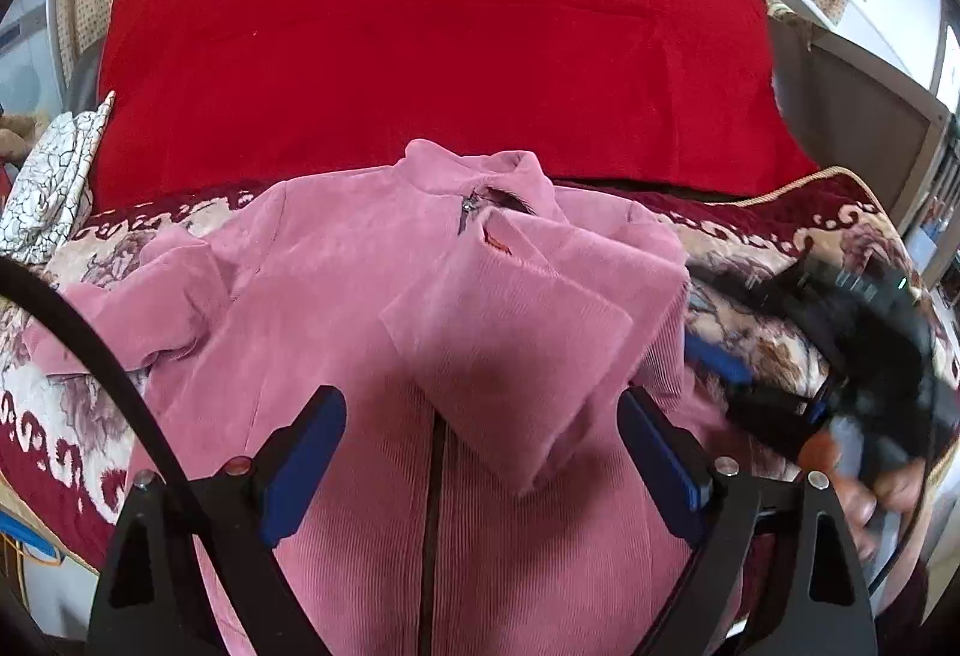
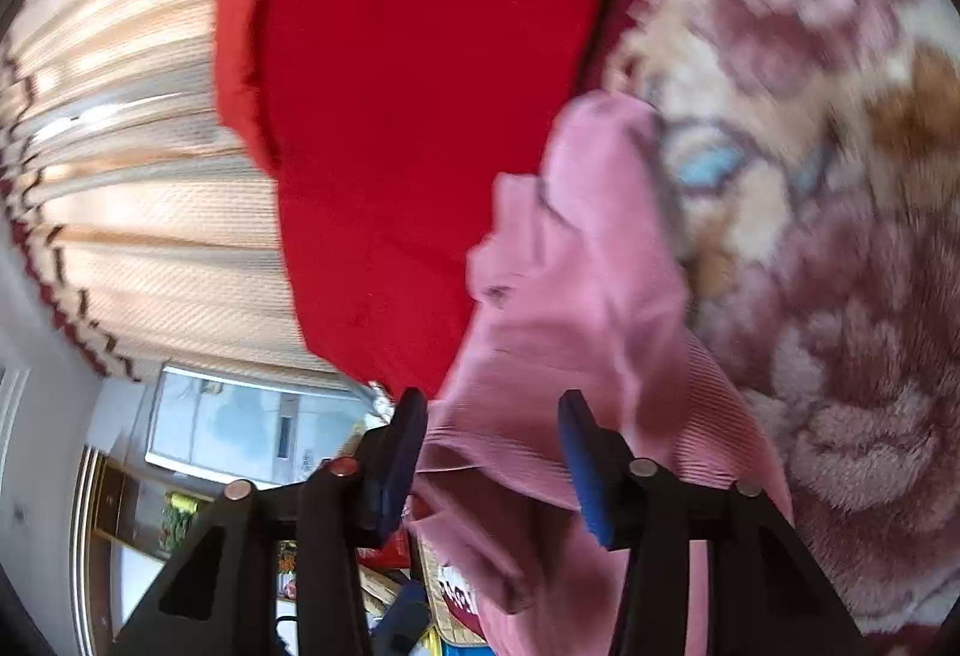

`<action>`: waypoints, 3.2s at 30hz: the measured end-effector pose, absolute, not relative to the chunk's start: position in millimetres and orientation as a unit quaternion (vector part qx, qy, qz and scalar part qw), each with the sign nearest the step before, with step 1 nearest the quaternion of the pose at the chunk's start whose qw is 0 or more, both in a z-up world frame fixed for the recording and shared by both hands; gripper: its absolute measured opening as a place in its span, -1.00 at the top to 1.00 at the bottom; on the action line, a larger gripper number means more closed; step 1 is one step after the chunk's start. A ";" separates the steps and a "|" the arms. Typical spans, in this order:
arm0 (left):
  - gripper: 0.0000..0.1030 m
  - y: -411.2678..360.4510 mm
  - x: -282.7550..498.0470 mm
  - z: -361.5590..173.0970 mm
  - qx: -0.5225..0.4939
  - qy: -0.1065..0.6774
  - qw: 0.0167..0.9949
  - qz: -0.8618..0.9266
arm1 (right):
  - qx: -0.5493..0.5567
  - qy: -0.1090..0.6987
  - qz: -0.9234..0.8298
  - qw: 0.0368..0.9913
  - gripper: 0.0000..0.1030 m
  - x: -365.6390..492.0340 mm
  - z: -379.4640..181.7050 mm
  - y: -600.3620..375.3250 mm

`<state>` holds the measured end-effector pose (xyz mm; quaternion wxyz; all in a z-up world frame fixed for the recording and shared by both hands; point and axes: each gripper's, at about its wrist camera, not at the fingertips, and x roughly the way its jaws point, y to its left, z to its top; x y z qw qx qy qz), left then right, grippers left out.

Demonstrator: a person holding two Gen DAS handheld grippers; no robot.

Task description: Fold large clothes

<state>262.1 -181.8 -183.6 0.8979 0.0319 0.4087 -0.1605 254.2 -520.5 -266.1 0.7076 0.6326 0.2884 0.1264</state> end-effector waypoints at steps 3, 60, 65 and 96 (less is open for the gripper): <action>-0.79 -180.9 278.9 -184.2 0.008 0.433 0.885 -0.171 | 0.642 0.334 0.110 0.681 0.20 261.1 -286.8 -516.2; -0.33 29.5 369.9 -202.0 -0.057 0.456 0.888 -0.033 | 0.416 0.367 0.084 0.828 -0.15 259.9 -232.4 -434.0; -0.59 125.6 361.8 -181.2 -0.142 0.413 0.897 0.064 | 0.359 0.319 0.091 0.872 -0.25 248.2 -206.6 -422.6; 0.67 229.2 412.3 -270.9 -0.404 0.418 0.810 0.084 | 0.312 0.354 0.047 0.881 -0.12 258.6 -205.7 -412.3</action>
